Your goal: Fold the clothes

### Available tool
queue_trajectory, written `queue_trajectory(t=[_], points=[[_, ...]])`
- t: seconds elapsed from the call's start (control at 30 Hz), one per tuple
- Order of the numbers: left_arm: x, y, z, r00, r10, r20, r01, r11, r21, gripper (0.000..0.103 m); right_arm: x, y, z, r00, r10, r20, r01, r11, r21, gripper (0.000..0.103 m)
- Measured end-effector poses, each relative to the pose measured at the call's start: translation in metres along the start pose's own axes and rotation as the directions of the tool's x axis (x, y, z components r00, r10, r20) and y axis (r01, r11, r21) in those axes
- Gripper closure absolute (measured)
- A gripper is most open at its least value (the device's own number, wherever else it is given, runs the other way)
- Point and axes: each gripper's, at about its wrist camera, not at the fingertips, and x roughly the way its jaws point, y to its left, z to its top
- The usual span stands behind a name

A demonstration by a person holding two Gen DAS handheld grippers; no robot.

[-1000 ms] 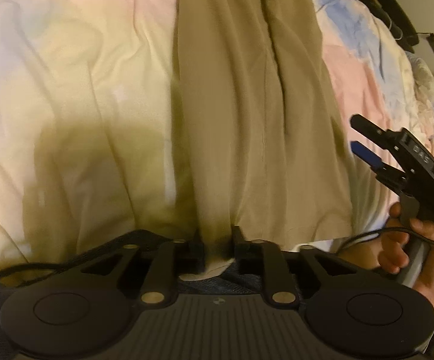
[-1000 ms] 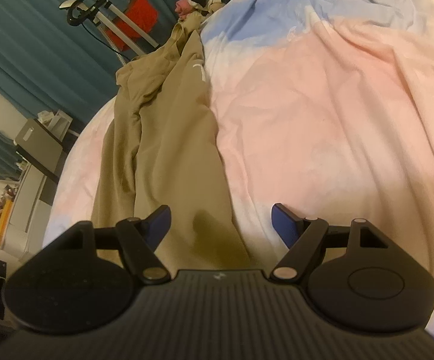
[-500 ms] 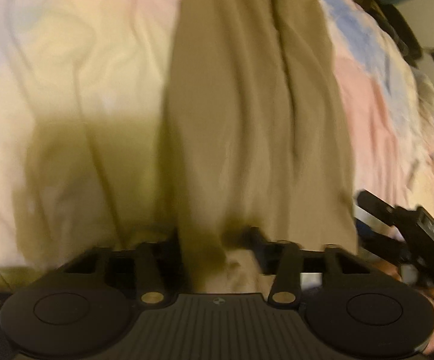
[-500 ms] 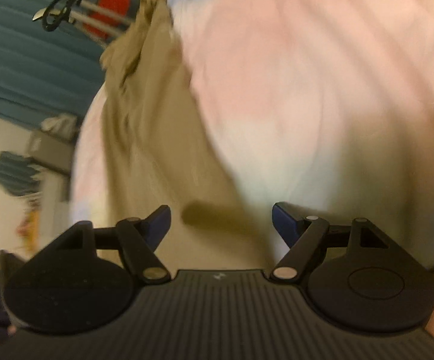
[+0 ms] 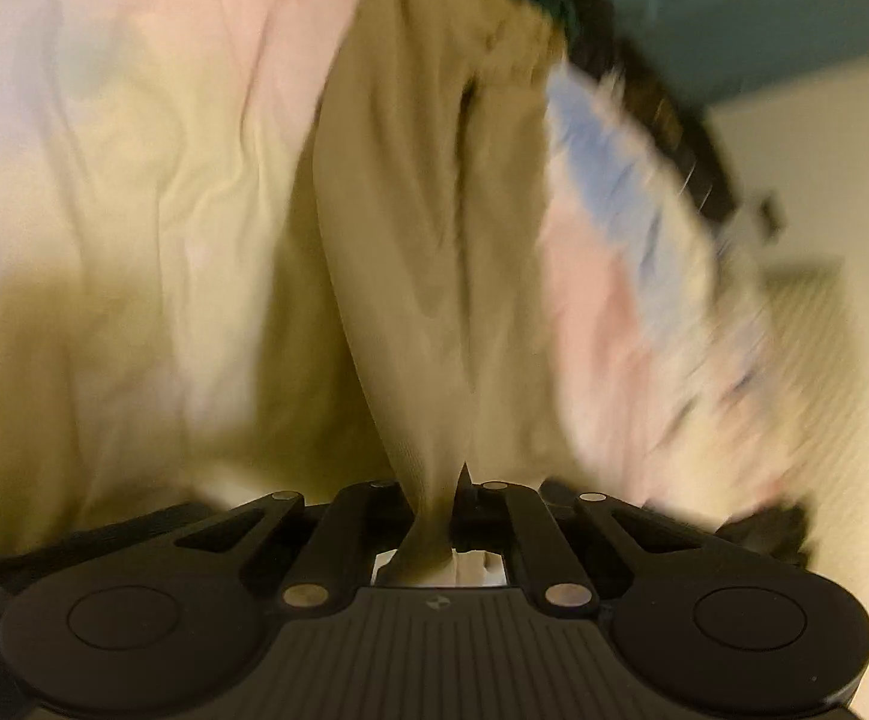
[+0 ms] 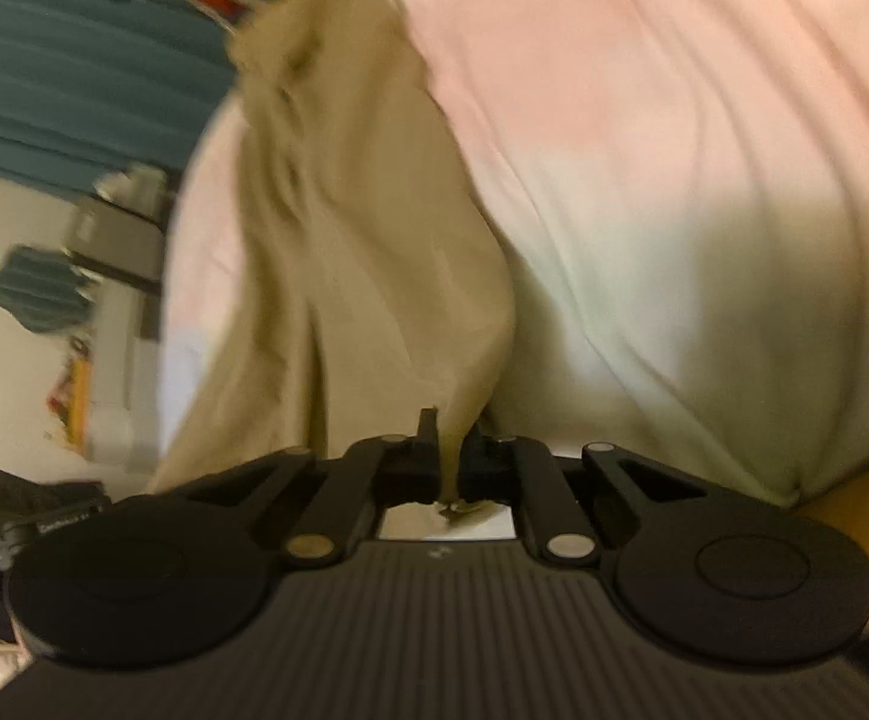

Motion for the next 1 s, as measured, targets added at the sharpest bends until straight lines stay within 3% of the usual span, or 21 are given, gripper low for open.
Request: queue_trajectory(t=[0.03,0.17,0.27,0.3,0.53,0.6,0.7,0.77,0.9,1.0], points=[[-0.018,-0.002,0.006,0.999,-0.031,0.029,0.031,0.999,-0.011,0.098,-0.011,0.008,0.004,0.999,0.030,0.028,-0.030,1.000,-0.009,0.095],[-0.050,-0.041,-0.024,0.987,-0.104,0.123,0.104,0.995,0.008,0.099,-0.061,0.042,0.019,0.981,0.144,0.132,-0.136,0.988,-0.067,0.095],[-0.059,-0.056,-0.032,0.980,-0.116,0.163,0.111,0.993,0.040,0.099,-0.095,0.061,0.014,0.963,0.200,0.183,-0.177,0.975,-0.133,0.095],[-0.028,-0.070,-0.030,0.977,-0.125,0.171,0.121,0.992,0.034,0.099,-0.105,0.064,0.010,0.957,0.213,0.195,-0.184,0.970,-0.156,0.095],[-0.032,-0.046,-0.127,0.969,-0.165,0.184,0.176,0.983,-0.045,0.099,-0.130,0.038,-0.034,0.966,0.198,0.164,-0.176,0.974,-0.140,0.095],[-0.018,-0.045,-0.131,0.964,-0.172,0.201,0.186,0.981,-0.050,0.099,-0.128,0.030,-0.040,0.969,0.189,0.156,-0.174,0.979,-0.108,0.095],[0.012,-0.043,-0.113,0.958,-0.157,0.240,0.173,0.984,-0.050,0.099,-0.118,0.034,-0.028,0.966,0.188,0.178,-0.171,0.980,-0.106,0.095],[0.030,-0.050,-0.079,0.954,-0.136,0.266,0.163,0.983,-0.084,0.099,-0.109,0.040,-0.013,0.962,0.189,0.199,-0.170,0.979,-0.109,0.095],[0.053,-0.060,-0.007,0.949,-0.070,0.306,0.107,0.989,-0.105,0.098,-0.067,0.064,0.046,0.956,0.163,0.246,-0.136,0.983,-0.121,0.095],[0.073,-0.071,0.045,0.936,0.007,0.352,0.031,0.994,-0.101,0.098,-0.029,0.082,0.094,0.952,0.130,0.278,-0.095,0.987,-0.133,0.095]])
